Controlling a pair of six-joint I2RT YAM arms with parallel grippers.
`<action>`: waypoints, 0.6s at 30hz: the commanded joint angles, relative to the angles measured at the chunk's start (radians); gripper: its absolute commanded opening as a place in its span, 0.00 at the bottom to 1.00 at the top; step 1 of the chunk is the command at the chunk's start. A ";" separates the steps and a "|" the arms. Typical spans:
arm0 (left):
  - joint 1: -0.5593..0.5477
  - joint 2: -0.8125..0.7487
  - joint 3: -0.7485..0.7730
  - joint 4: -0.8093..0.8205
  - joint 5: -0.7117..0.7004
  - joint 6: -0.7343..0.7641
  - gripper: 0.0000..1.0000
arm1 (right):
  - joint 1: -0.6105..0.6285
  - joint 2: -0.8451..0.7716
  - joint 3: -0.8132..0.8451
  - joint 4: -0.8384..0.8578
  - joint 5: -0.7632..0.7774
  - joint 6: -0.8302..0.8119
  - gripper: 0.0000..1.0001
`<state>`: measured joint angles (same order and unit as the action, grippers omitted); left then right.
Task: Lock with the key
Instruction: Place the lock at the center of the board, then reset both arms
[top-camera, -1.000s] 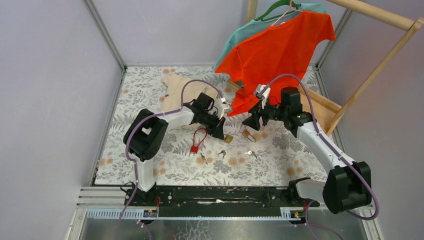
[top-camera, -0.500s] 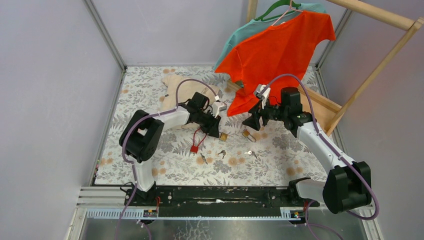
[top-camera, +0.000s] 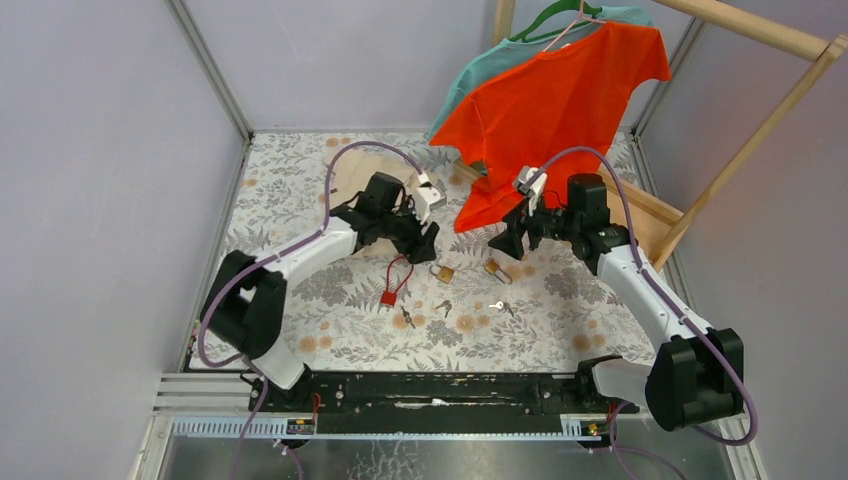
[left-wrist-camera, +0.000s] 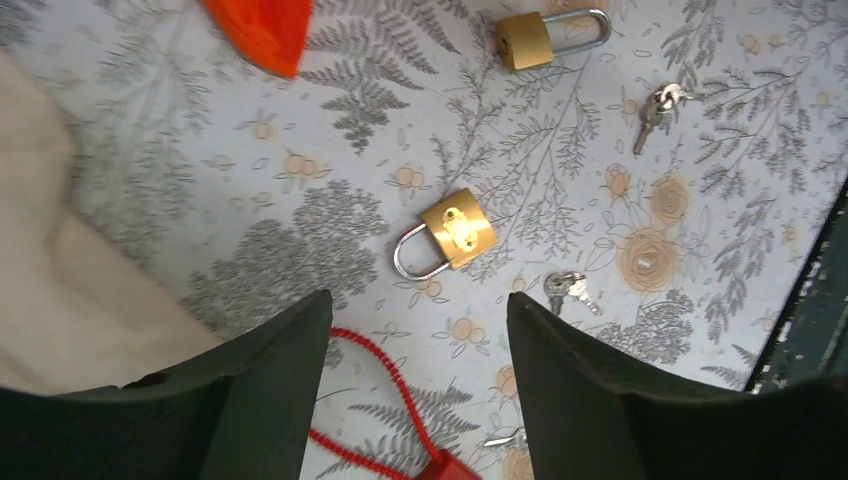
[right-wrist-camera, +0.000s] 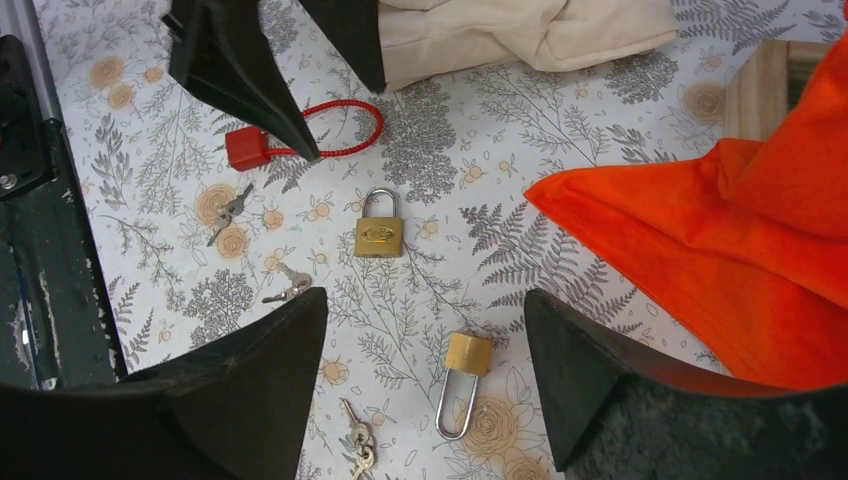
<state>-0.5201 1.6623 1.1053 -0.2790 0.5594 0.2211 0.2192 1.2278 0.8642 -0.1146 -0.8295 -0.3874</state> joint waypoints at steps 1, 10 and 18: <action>0.017 -0.129 -0.046 0.078 -0.122 0.061 0.73 | -0.012 -0.043 0.039 0.006 0.036 -0.006 0.81; 0.083 -0.420 -0.161 0.152 -0.347 0.105 0.88 | -0.011 -0.039 0.135 -0.201 0.392 -0.079 0.99; 0.103 -0.615 -0.229 0.185 -0.550 0.090 1.00 | -0.010 -0.097 0.161 -0.222 0.631 0.055 0.99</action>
<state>-0.4290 1.1172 0.9085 -0.1669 0.1402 0.2993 0.2127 1.1900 0.9646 -0.3172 -0.3386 -0.3946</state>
